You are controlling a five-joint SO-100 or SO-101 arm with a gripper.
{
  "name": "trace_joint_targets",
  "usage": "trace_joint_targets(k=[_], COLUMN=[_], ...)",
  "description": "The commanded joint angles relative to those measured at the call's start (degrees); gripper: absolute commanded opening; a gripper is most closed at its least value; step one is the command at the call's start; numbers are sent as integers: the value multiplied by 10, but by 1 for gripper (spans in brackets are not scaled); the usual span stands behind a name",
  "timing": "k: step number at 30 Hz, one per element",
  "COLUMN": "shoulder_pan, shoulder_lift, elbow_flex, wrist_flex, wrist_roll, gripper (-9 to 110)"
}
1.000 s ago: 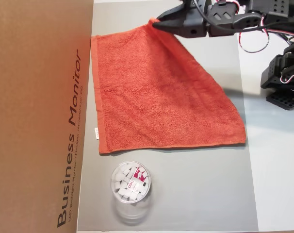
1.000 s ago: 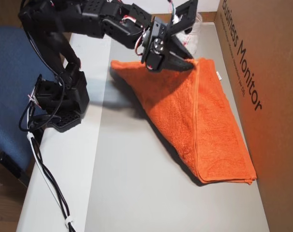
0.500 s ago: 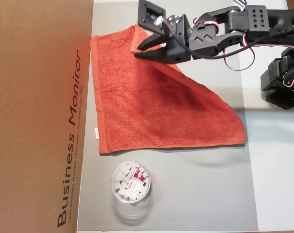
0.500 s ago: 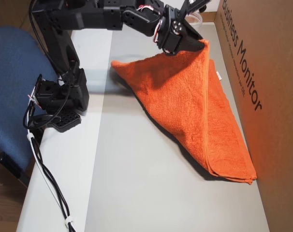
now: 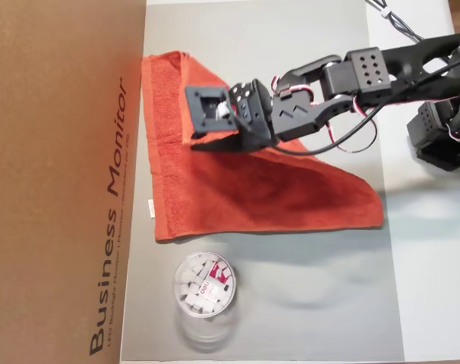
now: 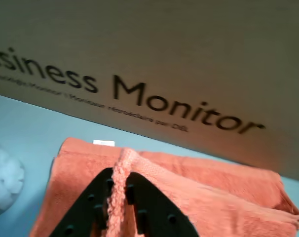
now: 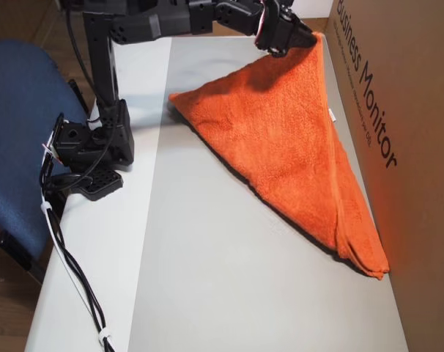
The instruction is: Fold the blanket.
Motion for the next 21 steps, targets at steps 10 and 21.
trace_joint_targets(k=[10,21], shoulder_pan=[-44,-72], shoulder_lift=[-119,-243], elbow_flex=[-47,-120], wrist_flex=[-175,-192], wrist_roll=[-79,-91], gripper=[0,0])
